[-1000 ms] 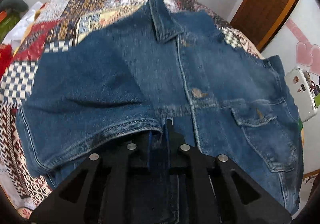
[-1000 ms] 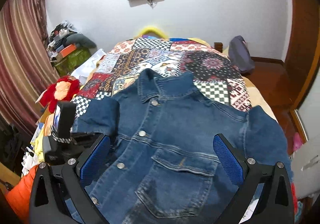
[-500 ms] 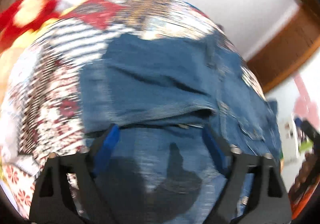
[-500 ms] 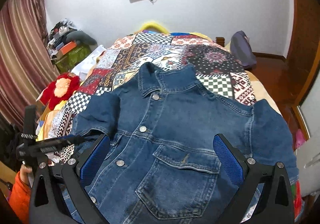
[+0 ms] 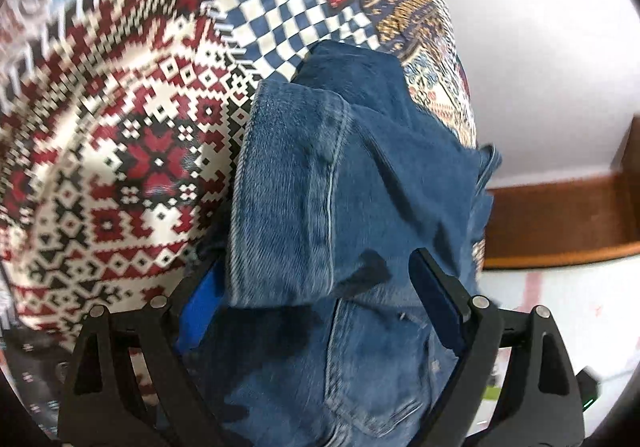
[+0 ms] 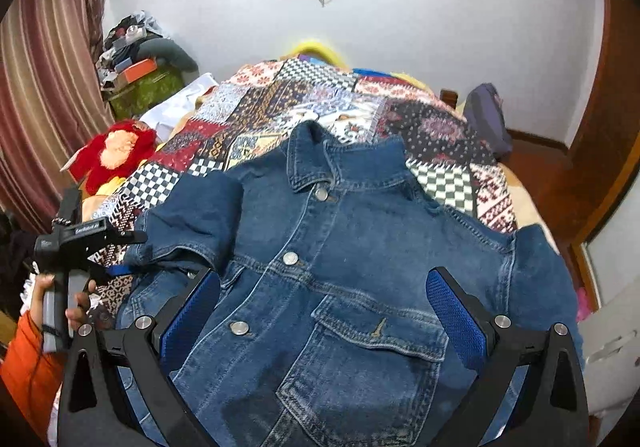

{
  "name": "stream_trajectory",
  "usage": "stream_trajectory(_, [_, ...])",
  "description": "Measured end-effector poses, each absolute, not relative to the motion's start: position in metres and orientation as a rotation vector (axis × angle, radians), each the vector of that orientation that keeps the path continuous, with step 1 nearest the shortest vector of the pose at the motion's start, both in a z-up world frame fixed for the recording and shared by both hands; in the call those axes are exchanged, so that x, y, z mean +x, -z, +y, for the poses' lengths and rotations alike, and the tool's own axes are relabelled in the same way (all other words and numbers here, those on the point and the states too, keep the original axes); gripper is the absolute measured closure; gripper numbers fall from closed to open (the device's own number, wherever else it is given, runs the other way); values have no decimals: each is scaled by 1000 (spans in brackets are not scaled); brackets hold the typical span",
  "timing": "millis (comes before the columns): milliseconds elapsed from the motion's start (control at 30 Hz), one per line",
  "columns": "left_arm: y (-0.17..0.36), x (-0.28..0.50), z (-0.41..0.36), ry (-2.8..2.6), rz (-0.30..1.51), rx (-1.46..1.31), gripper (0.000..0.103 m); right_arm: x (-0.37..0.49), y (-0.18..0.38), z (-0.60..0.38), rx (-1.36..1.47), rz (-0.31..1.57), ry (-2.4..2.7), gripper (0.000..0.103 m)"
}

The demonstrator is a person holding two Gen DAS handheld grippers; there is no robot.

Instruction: Fold large clothes

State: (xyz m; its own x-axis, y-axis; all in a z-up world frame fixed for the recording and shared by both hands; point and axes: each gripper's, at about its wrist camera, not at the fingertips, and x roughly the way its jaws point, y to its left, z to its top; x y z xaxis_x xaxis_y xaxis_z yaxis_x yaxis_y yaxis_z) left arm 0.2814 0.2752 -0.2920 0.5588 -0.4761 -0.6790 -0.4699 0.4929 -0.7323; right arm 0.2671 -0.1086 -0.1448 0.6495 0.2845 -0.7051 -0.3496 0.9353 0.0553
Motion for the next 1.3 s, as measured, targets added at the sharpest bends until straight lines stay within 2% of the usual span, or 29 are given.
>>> stream_trajectory(33, [294, 284, 277, 3, 1032, -1126, 15, 267, 144, -110, -92, 781, -358, 0])
stream_trajectory(100, [291, 287, 277, -25, 1034, -1112, 26, 268, 145, -111, -103, 788, -354, 0])
stream_trajectory(167, [286, 289, 276, -61, 1053, -1046, 55, 271, 149, -112, -115, 807, -346, 0])
stream_trajectory(233, [278, 288, 274, -78, 1062, -967, 72, 273, 154, -114, -113, 819, -345, 0])
stream_trajectory(333, [262, 283, 274, -74, 1039, -897, 81, 274, 159, -118, -90, 833, -351, 0])
stream_trajectory(600, [154, 281, 232, -74, 899, -479, 85, 272, 159, -134, -47, 812, -363, 0])
stream_trajectory(667, [126, 286, 213, -48, 850, -400, 91, 271, 158, -139, -41, 804, -359, 0])
stream_trajectory(933, [55, 324, 111, 183, 724, -258, 95, 271, 148, -175, 7, 767, -308, 0])
stream_trajectory(1133, [62, 357, 23, 355, 765, -176, 96, 269, 133, -211, 37, 730, -245, 0])
stream_trajectory(1300, [112, 367, -34, 486, 910, -136, 96, 268, 132, -242, 84, 740, -210, 0])
